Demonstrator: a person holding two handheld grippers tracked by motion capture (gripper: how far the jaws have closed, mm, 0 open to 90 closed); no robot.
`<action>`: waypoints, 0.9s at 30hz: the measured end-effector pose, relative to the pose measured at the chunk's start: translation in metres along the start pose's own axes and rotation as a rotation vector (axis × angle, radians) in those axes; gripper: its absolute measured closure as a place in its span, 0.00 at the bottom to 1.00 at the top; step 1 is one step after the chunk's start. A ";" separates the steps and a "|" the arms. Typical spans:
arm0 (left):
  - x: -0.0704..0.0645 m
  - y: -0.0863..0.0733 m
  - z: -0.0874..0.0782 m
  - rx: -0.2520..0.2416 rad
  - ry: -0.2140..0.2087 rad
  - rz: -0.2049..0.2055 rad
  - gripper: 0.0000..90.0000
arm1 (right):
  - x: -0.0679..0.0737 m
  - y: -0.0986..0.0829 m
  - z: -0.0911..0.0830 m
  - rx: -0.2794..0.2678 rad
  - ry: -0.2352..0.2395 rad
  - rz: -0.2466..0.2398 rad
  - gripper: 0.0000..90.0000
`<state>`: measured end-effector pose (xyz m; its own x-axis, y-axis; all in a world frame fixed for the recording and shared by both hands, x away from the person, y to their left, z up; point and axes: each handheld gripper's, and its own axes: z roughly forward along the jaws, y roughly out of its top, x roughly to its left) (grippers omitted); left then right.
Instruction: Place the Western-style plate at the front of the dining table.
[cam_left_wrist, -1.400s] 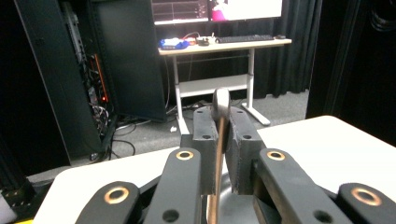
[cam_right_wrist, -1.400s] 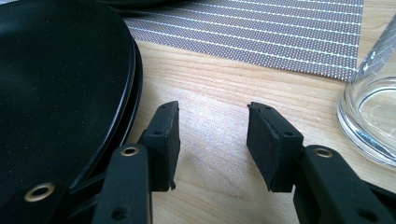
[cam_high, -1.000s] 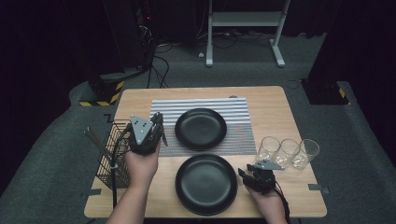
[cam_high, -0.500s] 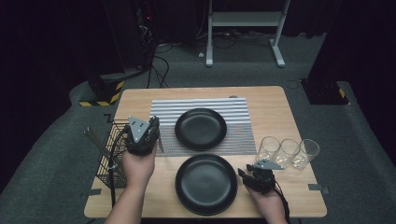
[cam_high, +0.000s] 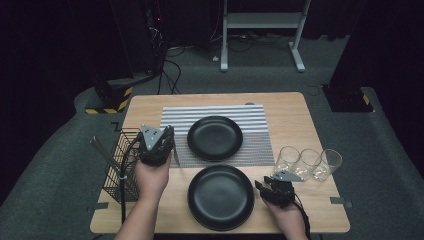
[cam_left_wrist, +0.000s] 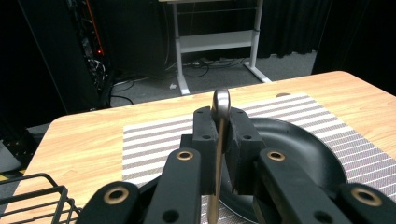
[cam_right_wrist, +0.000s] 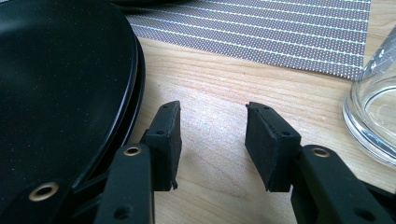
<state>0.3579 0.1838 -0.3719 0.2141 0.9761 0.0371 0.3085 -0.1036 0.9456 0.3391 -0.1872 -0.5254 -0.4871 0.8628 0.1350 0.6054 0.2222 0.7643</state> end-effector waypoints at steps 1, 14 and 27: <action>0.000 0.000 0.000 -0.001 0.001 0.001 0.92 | 0.000 0.000 0.000 0.001 0.000 0.001 0.61; 0.000 -0.001 0.009 -0.008 0.011 -0.005 0.92 | 0.000 0.000 0.000 0.001 0.000 0.000 0.61; -0.001 0.004 0.037 -0.020 0.016 -0.027 0.92 | 0.000 0.000 0.000 0.000 0.002 0.000 0.61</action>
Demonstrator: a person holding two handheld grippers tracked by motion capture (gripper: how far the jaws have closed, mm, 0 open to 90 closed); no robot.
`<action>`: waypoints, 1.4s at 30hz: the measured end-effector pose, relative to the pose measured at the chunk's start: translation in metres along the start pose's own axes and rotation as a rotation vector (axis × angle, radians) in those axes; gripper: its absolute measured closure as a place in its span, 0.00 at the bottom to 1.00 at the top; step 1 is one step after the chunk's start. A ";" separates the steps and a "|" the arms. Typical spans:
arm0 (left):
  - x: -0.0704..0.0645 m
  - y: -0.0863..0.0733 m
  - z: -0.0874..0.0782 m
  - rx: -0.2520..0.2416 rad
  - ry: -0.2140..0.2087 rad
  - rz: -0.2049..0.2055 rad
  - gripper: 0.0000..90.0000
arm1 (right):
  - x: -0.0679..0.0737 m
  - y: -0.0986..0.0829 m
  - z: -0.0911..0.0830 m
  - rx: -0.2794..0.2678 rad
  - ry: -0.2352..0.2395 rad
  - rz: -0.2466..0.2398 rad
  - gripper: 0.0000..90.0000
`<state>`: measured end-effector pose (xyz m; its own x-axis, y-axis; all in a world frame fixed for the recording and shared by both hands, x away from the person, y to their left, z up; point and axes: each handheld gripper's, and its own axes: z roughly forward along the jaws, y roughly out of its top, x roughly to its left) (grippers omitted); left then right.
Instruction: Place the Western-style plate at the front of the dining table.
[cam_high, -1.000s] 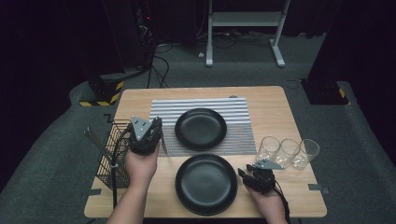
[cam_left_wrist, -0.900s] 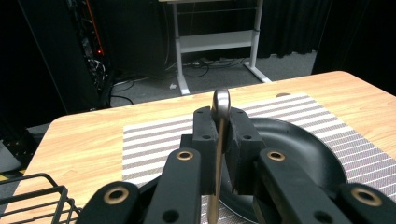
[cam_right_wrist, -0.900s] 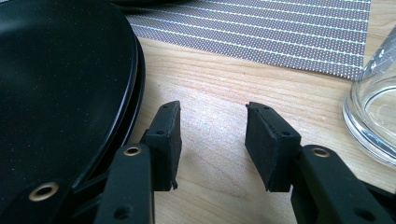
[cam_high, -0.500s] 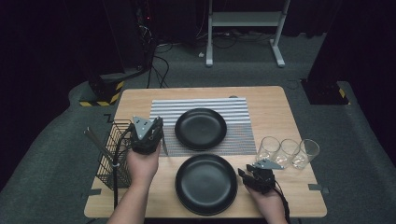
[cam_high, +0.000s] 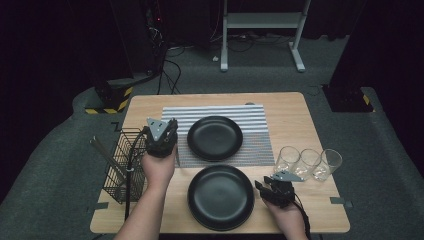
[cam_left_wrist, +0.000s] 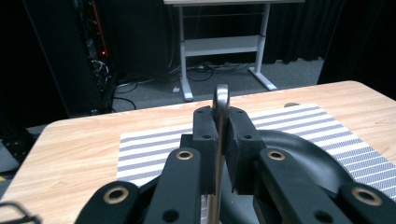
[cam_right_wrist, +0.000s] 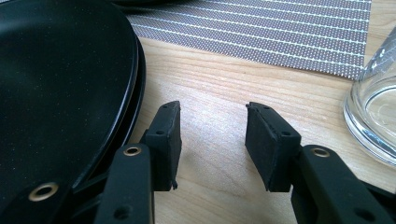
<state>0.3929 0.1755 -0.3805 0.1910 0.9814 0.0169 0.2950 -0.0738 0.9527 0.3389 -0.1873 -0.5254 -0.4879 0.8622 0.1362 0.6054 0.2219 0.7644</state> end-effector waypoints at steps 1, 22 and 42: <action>0.000 0.000 0.002 0.001 0.001 0.002 0.92 | 0.000 0.000 0.000 -0.001 0.000 0.000 0.61; 0.016 0.003 0.049 0.031 0.024 -0.081 0.92 | 0.000 0.000 0.000 -0.001 0.000 0.003 0.61; 0.019 0.003 0.092 0.095 0.038 -0.095 0.92 | 0.001 0.000 0.001 -0.001 -0.008 -0.005 0.62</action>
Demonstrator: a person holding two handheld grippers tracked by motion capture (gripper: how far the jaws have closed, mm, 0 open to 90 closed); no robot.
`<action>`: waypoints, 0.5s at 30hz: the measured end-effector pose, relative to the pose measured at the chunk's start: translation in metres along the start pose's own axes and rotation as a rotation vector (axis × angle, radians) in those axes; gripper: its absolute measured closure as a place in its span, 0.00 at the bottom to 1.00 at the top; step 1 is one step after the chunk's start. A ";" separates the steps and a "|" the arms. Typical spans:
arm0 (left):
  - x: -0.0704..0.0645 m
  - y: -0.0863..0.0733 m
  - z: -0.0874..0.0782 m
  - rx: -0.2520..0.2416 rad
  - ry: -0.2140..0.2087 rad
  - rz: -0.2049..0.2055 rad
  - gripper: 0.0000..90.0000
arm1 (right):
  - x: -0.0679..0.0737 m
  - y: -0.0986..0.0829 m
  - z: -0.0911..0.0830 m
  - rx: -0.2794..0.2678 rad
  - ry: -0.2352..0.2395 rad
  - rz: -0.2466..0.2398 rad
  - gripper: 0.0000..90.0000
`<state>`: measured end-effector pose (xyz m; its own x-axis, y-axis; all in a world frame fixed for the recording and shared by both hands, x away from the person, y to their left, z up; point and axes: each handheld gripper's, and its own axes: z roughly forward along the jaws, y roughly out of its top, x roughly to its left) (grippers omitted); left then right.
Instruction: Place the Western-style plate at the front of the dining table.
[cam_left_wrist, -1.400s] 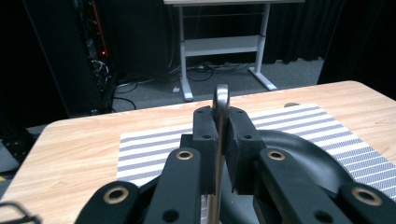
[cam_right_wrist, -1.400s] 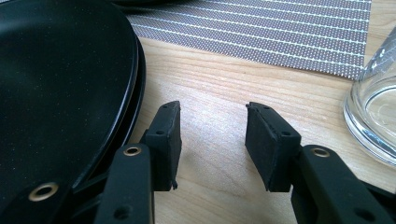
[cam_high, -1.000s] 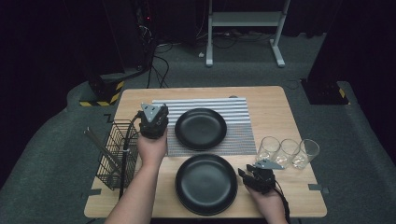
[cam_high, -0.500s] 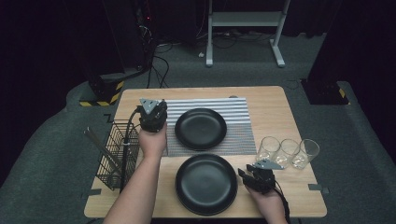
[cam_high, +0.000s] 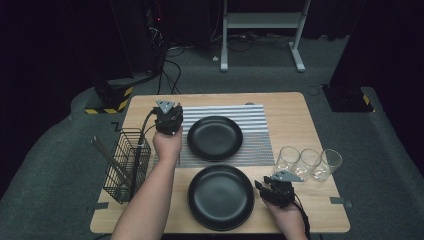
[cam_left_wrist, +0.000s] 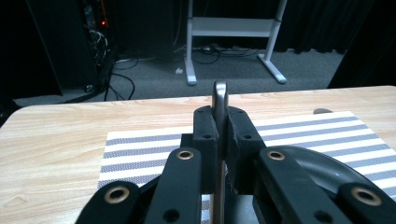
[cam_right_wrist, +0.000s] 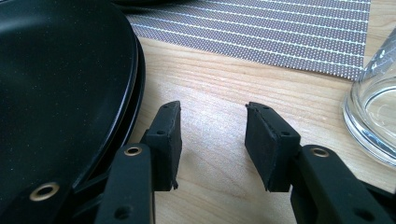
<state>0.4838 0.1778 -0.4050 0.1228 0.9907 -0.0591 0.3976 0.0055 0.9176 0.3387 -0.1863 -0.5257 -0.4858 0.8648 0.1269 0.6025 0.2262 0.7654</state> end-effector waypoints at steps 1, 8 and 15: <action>0.001 0.000 0.001 0.000 0.002 -0.002 0.92 | 0.000 0.000 0.000 -0.001 -0.001 0.000 0.62; 0.003 -0.001 0.006 0.002 0.010 -0.015 0.92 | 0.000 0.000 0.000 -0.002 -0.004 -0.002 0.63; 0.001 -0.002 0.008 0.000 0.021 -0.020 0.92 | 0.000 0.000 0.000 0.000 -0.006 -0.001 0.63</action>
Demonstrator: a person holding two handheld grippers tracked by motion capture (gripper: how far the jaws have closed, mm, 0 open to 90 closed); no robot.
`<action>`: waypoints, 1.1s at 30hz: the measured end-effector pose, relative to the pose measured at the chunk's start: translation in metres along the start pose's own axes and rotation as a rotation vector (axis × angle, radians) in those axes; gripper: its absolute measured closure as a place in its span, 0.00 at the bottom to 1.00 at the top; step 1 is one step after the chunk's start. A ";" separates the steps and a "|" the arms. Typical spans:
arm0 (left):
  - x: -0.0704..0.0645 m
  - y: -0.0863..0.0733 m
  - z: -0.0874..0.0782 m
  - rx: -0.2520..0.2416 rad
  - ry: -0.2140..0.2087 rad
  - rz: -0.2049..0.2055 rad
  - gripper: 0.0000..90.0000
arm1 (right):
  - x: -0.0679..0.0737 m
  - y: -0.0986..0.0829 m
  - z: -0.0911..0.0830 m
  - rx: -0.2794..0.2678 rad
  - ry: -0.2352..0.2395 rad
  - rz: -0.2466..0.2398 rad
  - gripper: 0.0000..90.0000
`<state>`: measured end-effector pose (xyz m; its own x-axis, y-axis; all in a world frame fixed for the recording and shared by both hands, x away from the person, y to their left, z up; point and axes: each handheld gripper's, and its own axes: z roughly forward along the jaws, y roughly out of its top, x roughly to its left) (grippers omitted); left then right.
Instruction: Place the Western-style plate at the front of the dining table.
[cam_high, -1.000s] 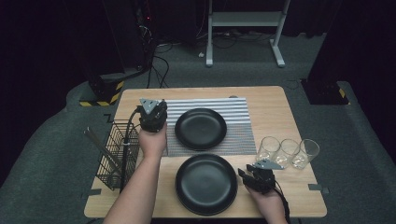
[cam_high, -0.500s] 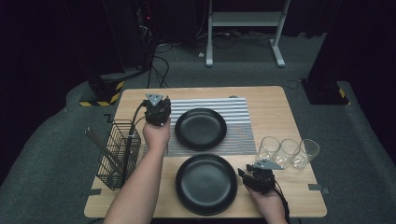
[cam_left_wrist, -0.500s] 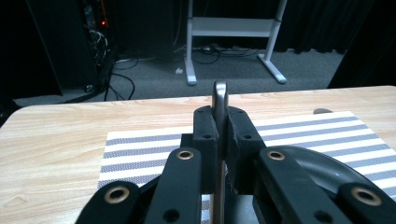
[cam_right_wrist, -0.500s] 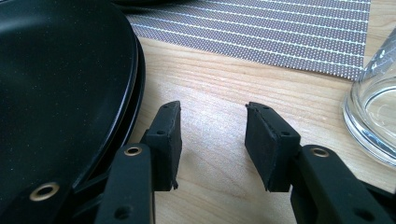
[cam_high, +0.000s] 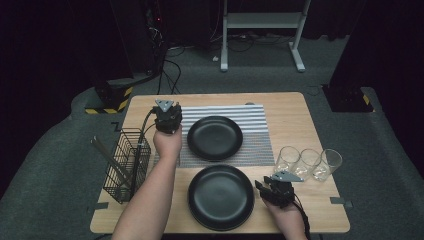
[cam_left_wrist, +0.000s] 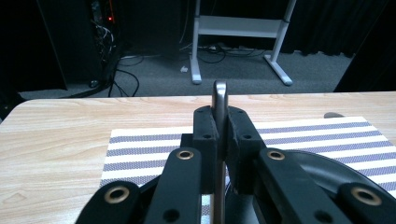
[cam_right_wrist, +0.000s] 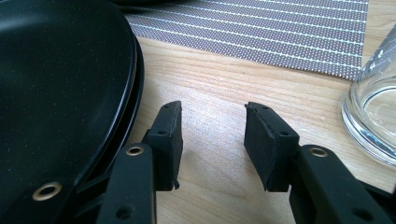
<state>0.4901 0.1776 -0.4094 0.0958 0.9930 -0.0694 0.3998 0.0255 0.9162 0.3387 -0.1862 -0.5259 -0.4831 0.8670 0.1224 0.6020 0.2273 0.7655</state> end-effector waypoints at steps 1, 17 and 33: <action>-0.001 0.001 -0.001 -0.001 0.003 -0.004 0.92 | 0.000 0.000 0.000 0.001 0.000 0.003 0.63; -0.022 0.008 -0.015 -0.026 0.009 0.049 0.92 | 0.000 0.000 0.000 0.003 0.003 -0.003 0.63; -0.018 0.007 0.001 -0.011 -0.007 0.004 0.92 | 0.000 0.000 0.000 0.001 0.007 -0.002 0.63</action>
<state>0.4926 0.1598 -0.4019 0.1039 0.9922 -0.0685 0.3893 0.0228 0.9208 0.3386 -0.1862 -0.5259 -0.4883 0.8637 0.1253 0.6018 0.2292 0.7650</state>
